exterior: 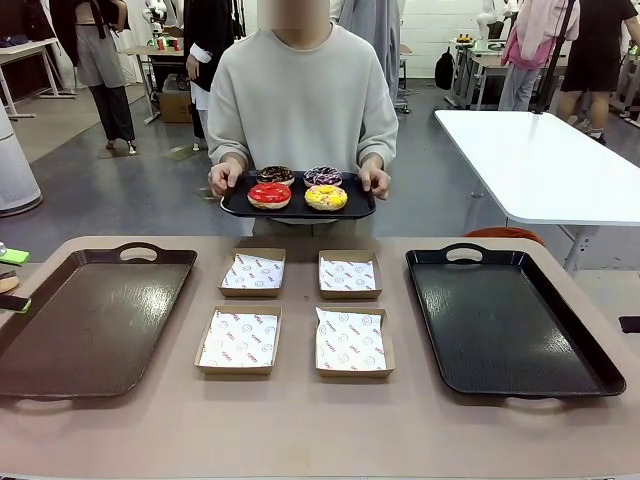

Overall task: Individually package the donuts and arrange them on the tray.
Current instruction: Pick up one Paper togo box.

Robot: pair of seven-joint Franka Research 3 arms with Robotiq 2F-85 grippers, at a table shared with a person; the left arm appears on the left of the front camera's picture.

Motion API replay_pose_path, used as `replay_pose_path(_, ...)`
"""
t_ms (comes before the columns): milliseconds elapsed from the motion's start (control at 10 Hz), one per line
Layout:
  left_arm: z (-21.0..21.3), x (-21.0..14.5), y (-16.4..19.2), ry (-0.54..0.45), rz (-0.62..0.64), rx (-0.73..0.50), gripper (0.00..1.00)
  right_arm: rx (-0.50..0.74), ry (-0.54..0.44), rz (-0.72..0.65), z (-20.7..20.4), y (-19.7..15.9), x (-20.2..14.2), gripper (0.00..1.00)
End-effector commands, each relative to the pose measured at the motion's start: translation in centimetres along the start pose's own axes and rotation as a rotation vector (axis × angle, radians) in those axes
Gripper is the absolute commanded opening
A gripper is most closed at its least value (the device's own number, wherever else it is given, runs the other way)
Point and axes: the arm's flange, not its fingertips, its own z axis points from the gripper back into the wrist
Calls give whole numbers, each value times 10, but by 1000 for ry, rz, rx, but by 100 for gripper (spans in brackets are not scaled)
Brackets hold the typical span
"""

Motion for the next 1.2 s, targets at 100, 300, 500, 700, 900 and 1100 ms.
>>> replay_pose_path(100,0,0,-1,5,0,-8,100,0,0,0,0,0,0,100)
replay_pose_path(300,0,0,-1,5,0,-8,100,-106,34,25,-24,31,31,100)
replay_pose_path(500,0,0,-1,5,0,-8,100,-253,169,27,-69,85,65,100)
replay_pose_path(700,0,0,-1,5,0,-8,100,-462,270,47,-134,139,84,100)
replay_pose_path(900,0,0,-1,5,0,-8,100,-698,353,70,-205,168,86,100)
replay_pose_path(1100,0,0,-1,5,0,-8,100,-938,411,67,-275,167,83,100)
